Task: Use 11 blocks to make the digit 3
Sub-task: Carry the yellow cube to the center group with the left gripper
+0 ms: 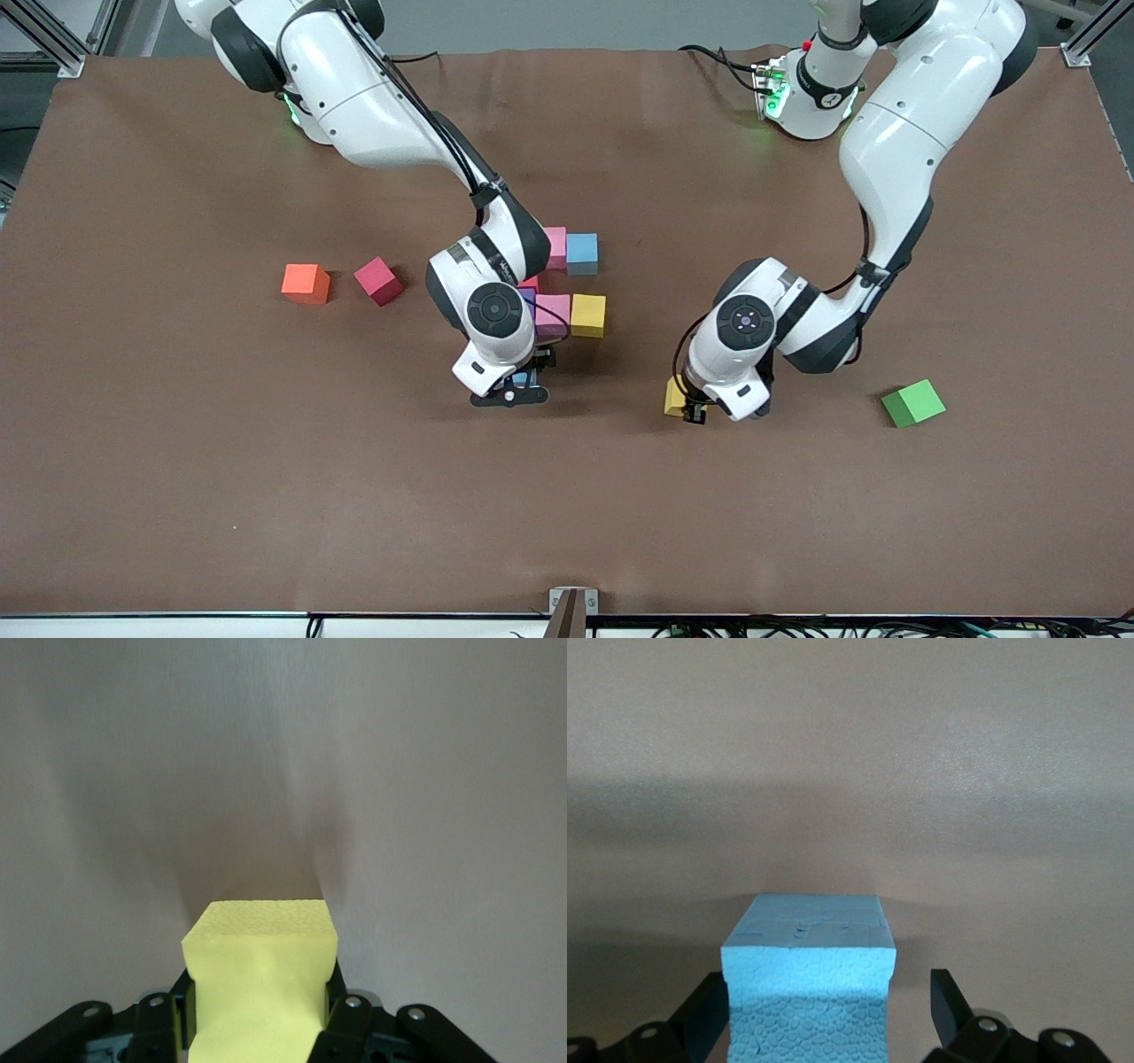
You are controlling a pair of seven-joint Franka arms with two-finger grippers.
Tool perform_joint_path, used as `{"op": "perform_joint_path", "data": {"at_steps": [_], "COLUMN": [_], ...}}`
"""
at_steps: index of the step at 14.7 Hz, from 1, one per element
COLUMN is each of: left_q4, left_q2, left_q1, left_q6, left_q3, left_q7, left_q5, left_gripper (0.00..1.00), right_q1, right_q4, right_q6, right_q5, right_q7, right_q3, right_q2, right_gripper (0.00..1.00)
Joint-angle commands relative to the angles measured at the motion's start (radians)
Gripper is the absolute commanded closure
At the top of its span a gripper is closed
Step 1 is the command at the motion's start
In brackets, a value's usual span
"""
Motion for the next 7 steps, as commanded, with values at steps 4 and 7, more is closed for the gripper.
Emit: {"op": "perform_joint_path", "data": {"at_steps": [4, 7], "left_q4": [0.12, 0.149], "left_q2": [0.057, 0.074], "left_q1": [-0.098, -0.142], "left_q6": [-0.016, -0.013], "left_q3": [0.006, 0.006], "left_q7": [-0.106, -0.132], "left_q5": [-0.04, -0.052], "left_gripper": [0.64, 0.64], "right_q1": [-0.013, -0.033], "right_q4": [-0.006, -0.006], "right_q6": [-0.005, -0.063], "right_q5": [0.007, 0.051], "right_q7": [-0.008, -0.036], "right_q3": [0.009, 0.018], "right_q2": [-0.044, -0.099], "right_gripper": [0.0, 0.0]}}
